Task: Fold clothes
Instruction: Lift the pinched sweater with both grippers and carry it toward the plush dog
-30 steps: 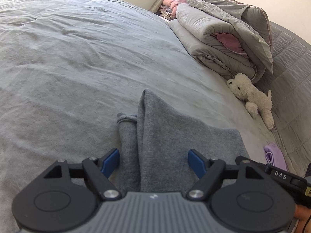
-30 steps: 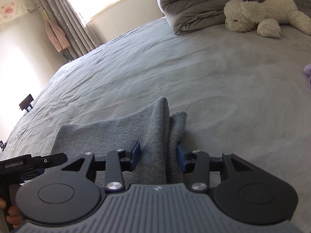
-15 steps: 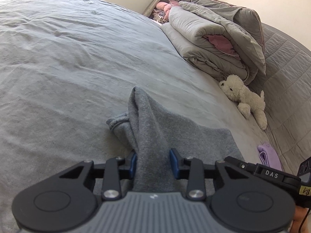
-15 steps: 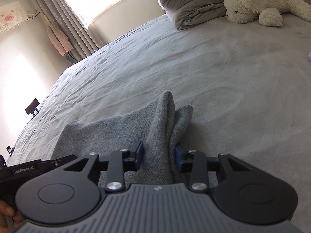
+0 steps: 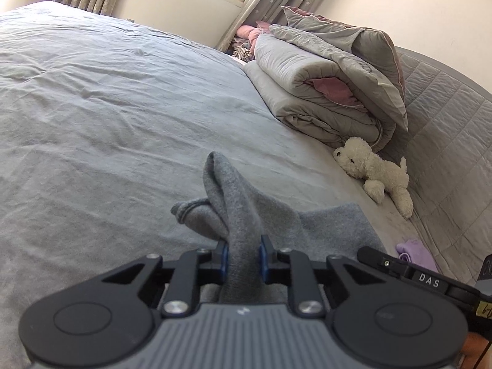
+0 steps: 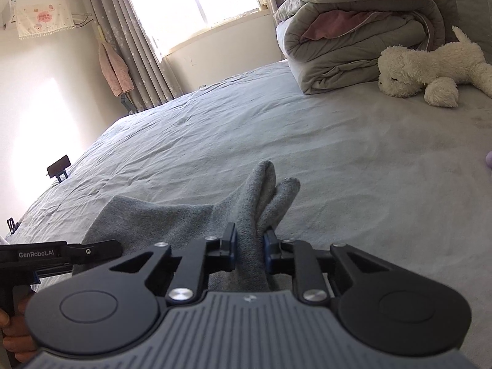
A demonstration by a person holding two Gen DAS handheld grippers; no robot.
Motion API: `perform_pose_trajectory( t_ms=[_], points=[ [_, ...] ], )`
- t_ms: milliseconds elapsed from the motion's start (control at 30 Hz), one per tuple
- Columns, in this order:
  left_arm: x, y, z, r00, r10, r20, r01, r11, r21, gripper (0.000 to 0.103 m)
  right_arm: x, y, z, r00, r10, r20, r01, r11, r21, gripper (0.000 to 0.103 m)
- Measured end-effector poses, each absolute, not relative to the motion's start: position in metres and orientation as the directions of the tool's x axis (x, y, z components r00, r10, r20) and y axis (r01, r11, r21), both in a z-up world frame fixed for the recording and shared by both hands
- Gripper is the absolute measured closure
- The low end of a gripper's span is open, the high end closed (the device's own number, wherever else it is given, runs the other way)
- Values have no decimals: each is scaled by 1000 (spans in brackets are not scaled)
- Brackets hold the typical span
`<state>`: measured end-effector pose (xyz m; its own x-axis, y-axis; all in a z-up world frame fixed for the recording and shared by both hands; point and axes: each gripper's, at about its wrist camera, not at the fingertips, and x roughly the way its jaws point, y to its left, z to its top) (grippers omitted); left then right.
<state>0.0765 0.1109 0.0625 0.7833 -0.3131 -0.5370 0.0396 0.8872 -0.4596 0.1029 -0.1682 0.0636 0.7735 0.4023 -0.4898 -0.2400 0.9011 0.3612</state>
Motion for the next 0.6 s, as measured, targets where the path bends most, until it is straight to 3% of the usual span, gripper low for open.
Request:
perform_pose_trajectory(
  t_ms=[300, 600],
  points=[
    [67, 64, 88, 799, -355, -485, 78, 862, -502, 85, 94, -226, 102, 820, 391, -417, -226, 892, 393, 85],
    [91, -71, 93, 712, -530, -461, 170, 767, -619, 85, 88, -348, 128, 884, 203, -422, -88, 957, 276, 85]
  ],
)
